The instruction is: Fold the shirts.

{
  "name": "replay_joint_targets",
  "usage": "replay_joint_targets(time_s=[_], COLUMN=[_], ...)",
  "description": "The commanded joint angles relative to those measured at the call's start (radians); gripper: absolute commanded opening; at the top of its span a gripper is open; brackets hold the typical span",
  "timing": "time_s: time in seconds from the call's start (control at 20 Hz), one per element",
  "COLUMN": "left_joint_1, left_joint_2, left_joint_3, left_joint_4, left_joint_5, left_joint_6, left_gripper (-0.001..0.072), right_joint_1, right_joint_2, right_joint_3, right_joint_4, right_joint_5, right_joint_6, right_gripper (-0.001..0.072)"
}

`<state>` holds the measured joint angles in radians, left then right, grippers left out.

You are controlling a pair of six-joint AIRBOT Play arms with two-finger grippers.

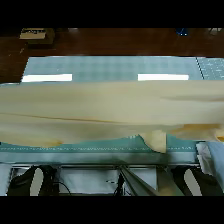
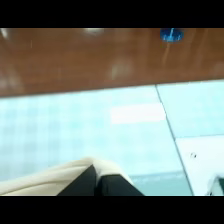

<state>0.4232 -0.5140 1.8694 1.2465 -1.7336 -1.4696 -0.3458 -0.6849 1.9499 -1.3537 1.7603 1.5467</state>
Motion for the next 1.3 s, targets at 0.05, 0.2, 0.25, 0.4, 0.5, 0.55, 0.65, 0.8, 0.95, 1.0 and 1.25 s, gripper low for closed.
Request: replay_joint_targets(time_s=[0.05,0.2,0.25,0.4,0.5,0.55,0.65,0.8,0.95,1.0,1.25], left_joint_1=[0.0,0.0,0.0,0.0,0.0,0.0,0.0,-0.02,-0.082,-0.103,-0.183], left_joint_2=[-0.005,-0.006,-0.009,-0.068,-0.141,-0.188,-0.312,-0.497,-0.665,-0.714,-0.907], left_joint_3=[-0.073,-0.21,-0.262,-0.394,-0.454,-0.468,-0.469,-0.469,-0.469,-0.469,-0.469], left_joint_4=[0.011,0.01,0.001,-0.172,-0.316,-0.366,-0.429,-0.466,-0.465,-0.465,-0.465], left_joint_5=[-0.048,-0.007,0.028,0.164,0.333,0.389,0.422,0.444,0.496,0.52,0.694], left_joint_6=[0.003,0.002,0.002,0.002,0.039,0.049,0.096,0.177,0.202,0.204,0.21], left_gripper=[0.0017,0.0016,0.0017,0.0017,0.0017,0.0017,0.0017,0.0018,0.0017,0.0018,0.0017], right_joint_1=[0.001,0.001,0.001,0.006,0.06,0.095,0.143,0.188,0.2,0.2,0.2], right_joint_2=[-0.111,-0.235,-0.282,-0.453,-0.564,-0.617,-0.706,-0.809,-0.884,-0.906,-1.023], right_joint_3=[0.0,0.0,0.0,0.0,0.0,0.0,0.0,0.0,0.0,0.0,0.0], right_joint_4=[0.097,0.12,0.135,0.182,0.185,0.184,0.185,0.185,0.193,0.192,0.193], right_joint_5=[0.093,0.085,0.081,0.067,0.015,-0.028,-0.137,-0.322,-0.434,-0.454,-0.547], right_joint_6=[-0.031,-0.04,-0.042,-0.043,-0.049,-0.049,-0.049,-0.059,-0.058,-0.058,-0.057], right_gripper=[0.0024,0.0024,0.0024,0.0024,0.0024,0.0024,0.0024,0.0024,0.0024,0.0024,0.0024])
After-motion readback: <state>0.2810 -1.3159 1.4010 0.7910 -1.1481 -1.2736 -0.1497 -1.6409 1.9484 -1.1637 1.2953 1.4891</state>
